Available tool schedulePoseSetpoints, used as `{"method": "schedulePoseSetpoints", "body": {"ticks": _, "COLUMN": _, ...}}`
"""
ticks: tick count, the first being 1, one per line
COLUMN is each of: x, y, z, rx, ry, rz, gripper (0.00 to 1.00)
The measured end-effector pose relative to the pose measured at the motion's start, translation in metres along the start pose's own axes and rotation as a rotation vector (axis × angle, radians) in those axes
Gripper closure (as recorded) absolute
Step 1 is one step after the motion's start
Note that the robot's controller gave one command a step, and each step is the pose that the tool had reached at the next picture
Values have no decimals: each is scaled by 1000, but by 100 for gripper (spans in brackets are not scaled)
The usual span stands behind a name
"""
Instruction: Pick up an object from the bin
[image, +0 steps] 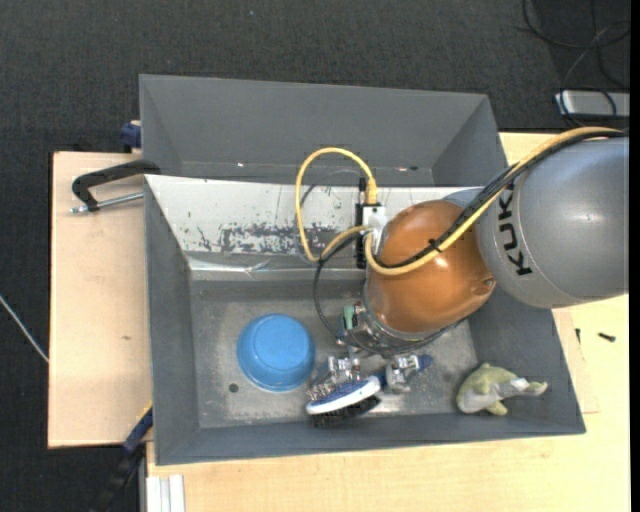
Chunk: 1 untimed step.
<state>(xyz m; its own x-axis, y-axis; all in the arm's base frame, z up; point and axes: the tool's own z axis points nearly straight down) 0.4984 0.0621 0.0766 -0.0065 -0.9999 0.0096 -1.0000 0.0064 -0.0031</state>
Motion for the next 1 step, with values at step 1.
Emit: {"method": "schedulePoseSetpoints", "body": {"ticks": 1, "x": -62, "y": -3, "z": 0, "rx": 31, "ry": -14, "rz": -572, "gripper": 0}}
